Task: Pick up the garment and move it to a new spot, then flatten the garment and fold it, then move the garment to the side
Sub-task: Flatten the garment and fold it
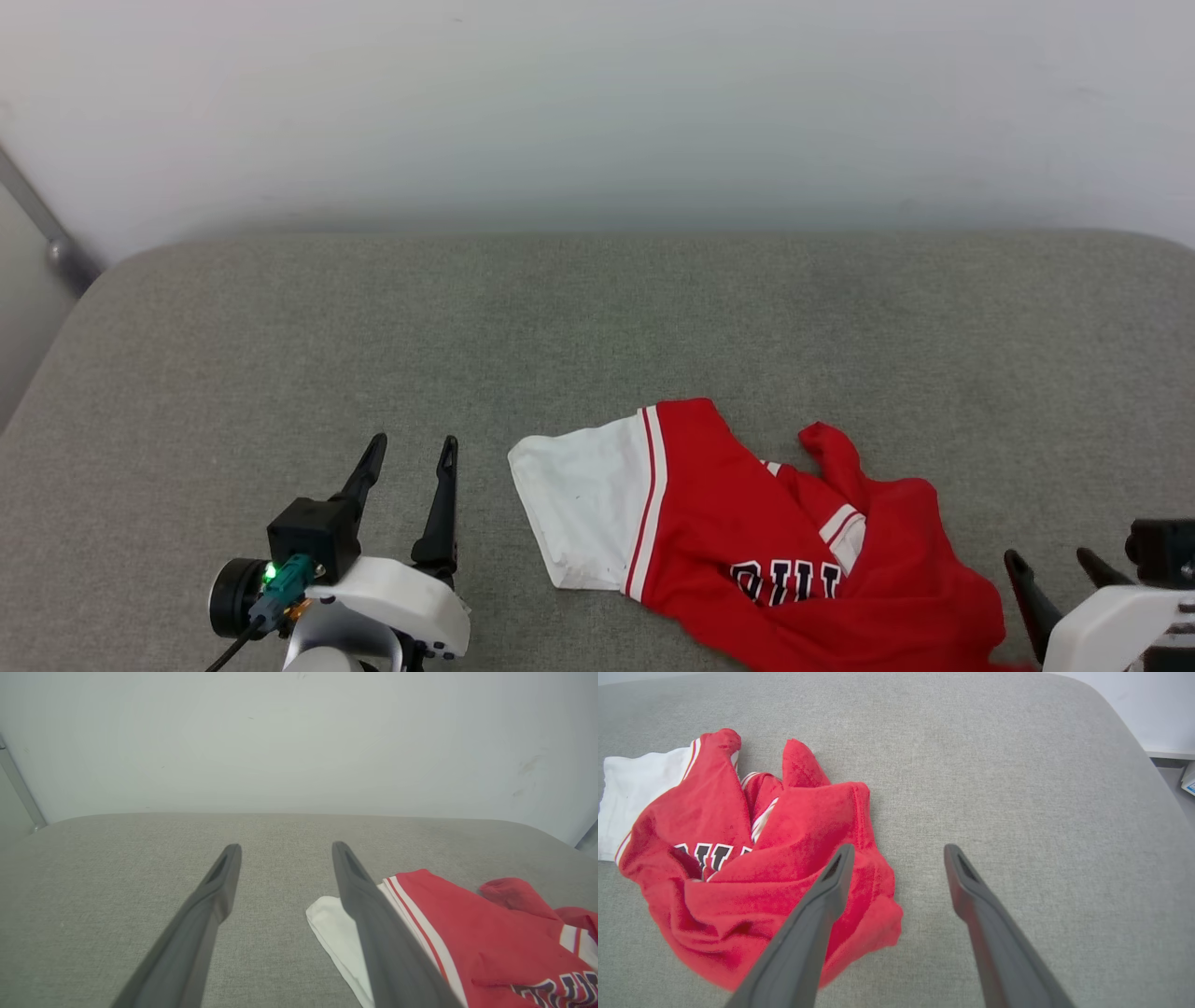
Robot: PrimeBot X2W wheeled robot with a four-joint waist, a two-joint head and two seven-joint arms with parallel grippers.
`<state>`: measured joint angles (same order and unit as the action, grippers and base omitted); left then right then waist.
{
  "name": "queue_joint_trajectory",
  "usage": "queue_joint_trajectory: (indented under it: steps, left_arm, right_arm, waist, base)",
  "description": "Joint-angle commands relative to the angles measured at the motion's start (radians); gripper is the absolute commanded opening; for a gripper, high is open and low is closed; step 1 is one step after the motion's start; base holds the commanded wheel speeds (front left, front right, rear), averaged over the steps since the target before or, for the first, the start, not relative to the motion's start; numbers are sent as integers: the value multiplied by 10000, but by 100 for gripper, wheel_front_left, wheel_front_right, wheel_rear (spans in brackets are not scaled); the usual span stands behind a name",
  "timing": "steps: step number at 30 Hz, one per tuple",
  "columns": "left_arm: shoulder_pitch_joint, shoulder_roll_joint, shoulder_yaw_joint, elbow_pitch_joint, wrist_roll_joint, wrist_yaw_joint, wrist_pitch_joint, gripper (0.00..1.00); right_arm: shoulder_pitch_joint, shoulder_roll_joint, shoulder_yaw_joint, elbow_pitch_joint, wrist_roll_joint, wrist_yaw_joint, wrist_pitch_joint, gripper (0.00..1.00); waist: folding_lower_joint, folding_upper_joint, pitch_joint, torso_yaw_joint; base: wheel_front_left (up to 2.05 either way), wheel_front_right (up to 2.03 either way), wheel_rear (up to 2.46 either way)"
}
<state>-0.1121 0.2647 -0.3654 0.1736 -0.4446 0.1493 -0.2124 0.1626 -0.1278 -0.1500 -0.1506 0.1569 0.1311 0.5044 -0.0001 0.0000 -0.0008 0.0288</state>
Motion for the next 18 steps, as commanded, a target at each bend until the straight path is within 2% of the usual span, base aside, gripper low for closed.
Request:
queue_joint_trajectory:
  steps: [1,8,15,17,18]
  left_arm:
    - [-155,-24,-8,-68,15,-35,3,100]
    - [-832,-62,-41,-236,106,-196,-161,100]
    - [-1440,-170,-21,-182,184,-355,-334,100]
    - [-1609,-223,-20,-87,187,-418,-386,100]
    - [-1690,-300,-32,41,193,-490,-436,100]
  right_arm:
    - [-217,-85,-50,56,120,-5,78,100]
    - [-1966,-747,289,996,767,-7,1655,100]
    - [-3488,-1496,1477,1985,1429,-5,3263,100]
    - [-3907,-1721,1902,2567,1648,-5,3647,100]
    - [-3962,-1769,2202,3371,1867,-7,4119,100]
  waist:
    - [1,0,256,88]
    - [1,0,1436,508]
    - [1,0,2286,768]
    - [1,0,2509,827]
    - [1,0,2601,879]
  base:
    - [0,0,0]
    - [0,0,0]
    - [0,0,0]
    - [0,0,0]
    - [0,0,0]
